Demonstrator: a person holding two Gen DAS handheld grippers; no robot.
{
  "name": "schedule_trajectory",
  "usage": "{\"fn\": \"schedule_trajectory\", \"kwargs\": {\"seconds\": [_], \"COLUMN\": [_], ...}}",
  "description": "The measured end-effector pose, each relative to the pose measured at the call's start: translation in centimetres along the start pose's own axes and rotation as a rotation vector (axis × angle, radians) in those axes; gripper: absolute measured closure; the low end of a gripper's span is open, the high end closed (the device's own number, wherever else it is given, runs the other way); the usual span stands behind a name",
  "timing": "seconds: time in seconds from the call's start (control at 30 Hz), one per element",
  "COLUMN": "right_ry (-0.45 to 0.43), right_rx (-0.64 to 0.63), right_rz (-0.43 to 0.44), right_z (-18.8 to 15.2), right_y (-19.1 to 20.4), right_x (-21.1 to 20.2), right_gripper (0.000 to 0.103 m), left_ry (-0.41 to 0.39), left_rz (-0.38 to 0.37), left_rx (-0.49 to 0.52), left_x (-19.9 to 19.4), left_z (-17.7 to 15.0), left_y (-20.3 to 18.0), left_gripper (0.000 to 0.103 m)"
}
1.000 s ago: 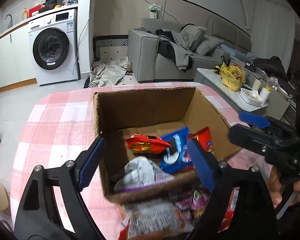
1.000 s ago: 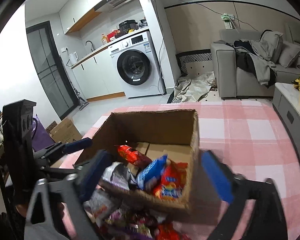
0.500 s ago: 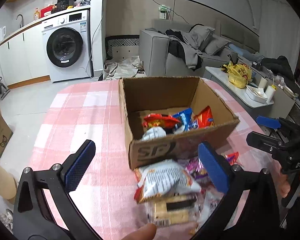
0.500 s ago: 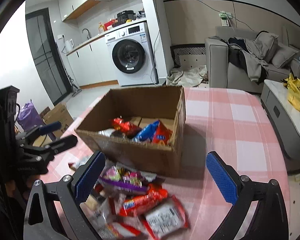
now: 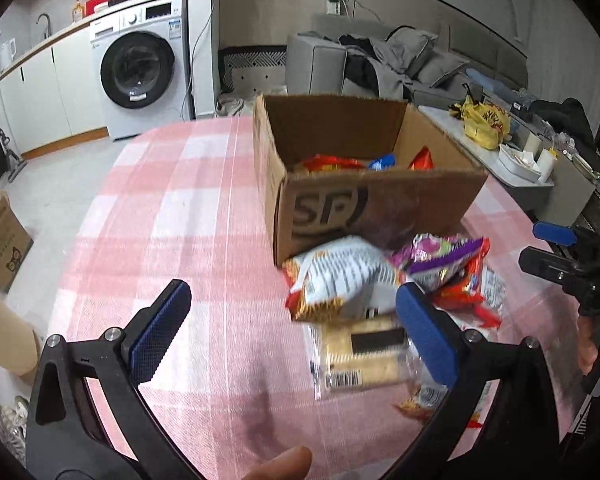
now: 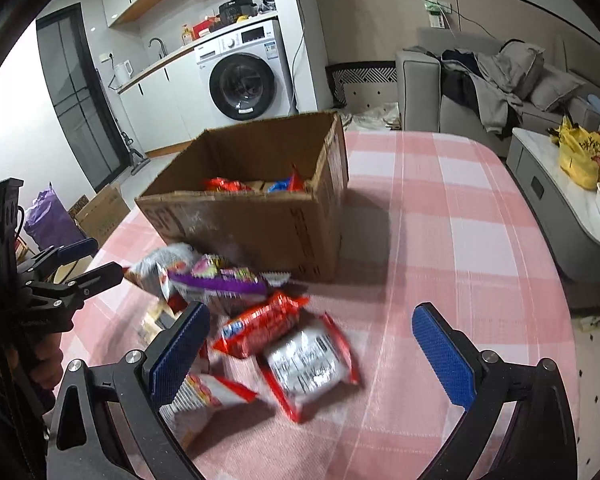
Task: Organize snacks
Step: 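Move both tools back down to the remaining snack pile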
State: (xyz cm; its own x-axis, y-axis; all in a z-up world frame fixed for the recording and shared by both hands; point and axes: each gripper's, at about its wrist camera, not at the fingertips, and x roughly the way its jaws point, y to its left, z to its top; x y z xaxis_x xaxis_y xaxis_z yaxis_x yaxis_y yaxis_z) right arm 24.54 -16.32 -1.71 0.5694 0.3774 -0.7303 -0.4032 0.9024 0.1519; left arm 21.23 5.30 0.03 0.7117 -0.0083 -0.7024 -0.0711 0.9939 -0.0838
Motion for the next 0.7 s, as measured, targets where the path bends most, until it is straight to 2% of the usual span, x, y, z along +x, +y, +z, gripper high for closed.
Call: {"fn": "schedule_trajectory", "kwargs": {"seconds": [0.4,0.7], "right_ry": [0.060,0.093], "right_rx": [0.018,0.016], "right_rz": [-0.018,-0.031], "right_z": [-2.4,-3.1], "right_y": [-1.1,-1.6], "right_x": [1.2,2.4], "right_gripper": [0.000,0.000], "left_ry": [0.065,0.121], "left_rz": [0.003,-0.007], "left_rx": [-0.014,0.020], "left_x": [2.1,4.0], "left_z": [-2.2,-3.2], "left_y": [0.1,-0.7], "left_gripper": [0.001,0.001]}}
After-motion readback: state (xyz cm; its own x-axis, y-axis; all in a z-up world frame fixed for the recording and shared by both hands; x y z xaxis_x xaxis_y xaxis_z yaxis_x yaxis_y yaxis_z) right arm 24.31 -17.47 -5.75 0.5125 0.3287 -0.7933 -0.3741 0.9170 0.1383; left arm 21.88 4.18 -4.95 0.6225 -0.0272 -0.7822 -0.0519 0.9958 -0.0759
